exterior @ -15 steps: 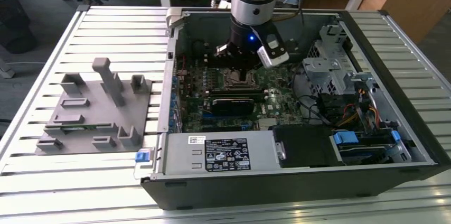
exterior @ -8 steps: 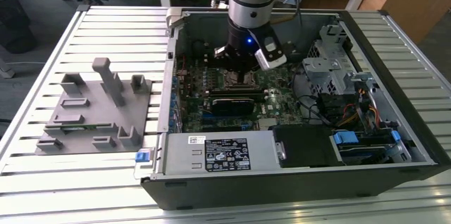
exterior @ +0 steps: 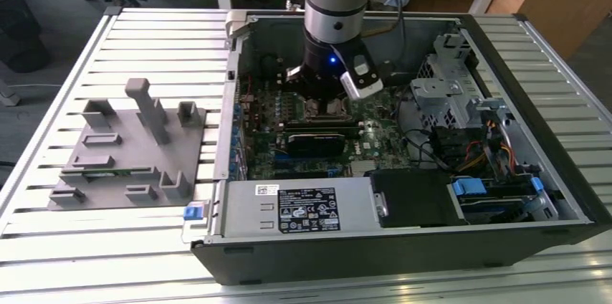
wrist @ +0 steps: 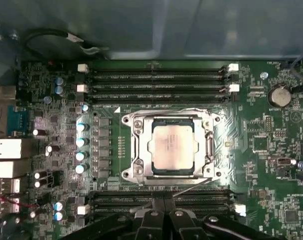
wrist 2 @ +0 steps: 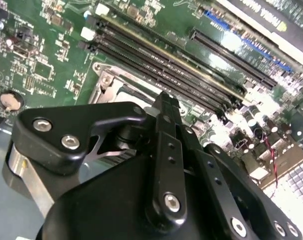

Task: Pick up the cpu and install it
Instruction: 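Install the second cpu locking lever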

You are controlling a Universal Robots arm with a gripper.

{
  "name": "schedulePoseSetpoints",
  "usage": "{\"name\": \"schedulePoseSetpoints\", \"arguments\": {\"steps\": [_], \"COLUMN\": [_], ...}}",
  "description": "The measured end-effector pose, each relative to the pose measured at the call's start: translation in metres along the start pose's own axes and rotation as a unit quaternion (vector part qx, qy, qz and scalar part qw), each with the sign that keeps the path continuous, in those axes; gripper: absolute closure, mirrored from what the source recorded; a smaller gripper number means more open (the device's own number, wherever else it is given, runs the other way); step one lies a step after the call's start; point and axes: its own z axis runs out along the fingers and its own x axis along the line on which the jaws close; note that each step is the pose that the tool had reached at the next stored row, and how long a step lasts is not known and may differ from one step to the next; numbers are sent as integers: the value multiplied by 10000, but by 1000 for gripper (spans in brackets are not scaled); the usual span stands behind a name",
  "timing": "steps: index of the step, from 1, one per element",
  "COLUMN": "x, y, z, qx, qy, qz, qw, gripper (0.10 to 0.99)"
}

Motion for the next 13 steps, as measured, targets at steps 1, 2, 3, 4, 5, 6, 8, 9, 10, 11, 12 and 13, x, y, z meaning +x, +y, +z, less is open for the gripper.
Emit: {"name": "schedulePoseSetpoints", "arguments": {"steps": [1, 2, 3, 4, 5, 6, 8, 9, 10, 11, 12, 13], "x": [7, 15, 26, 45, 59, 69, 77, 81, 81, 81, 81, 82], "y": [-10, -16, -22, -25, -26, -28, -31, -32, -35, -38, -41, -43], "z": [9, 17, 25, 33, 45, 57, 87, 101, 109, 116, 122, 127], "qx": [-6, -10, -17, -28, -35, -40, -50, -56, -69, -90, -117, -146], "qy": [0, 0, 0, 1, 0, 1, 1, 1, 2, 3, 3, 3], "qz": [2, 3, 3, 4, 4, 4, 4, 5, 6, 9, 13, 15], "qw": [10000, 10000, 10000, 10000, 10000, 10000, 10000, 10000, 10000, 10000, 9999, 9999], "gripper": [980, 980, 980, 980, 980, 980, 980, 980, 980, 980, 980, 980]}}
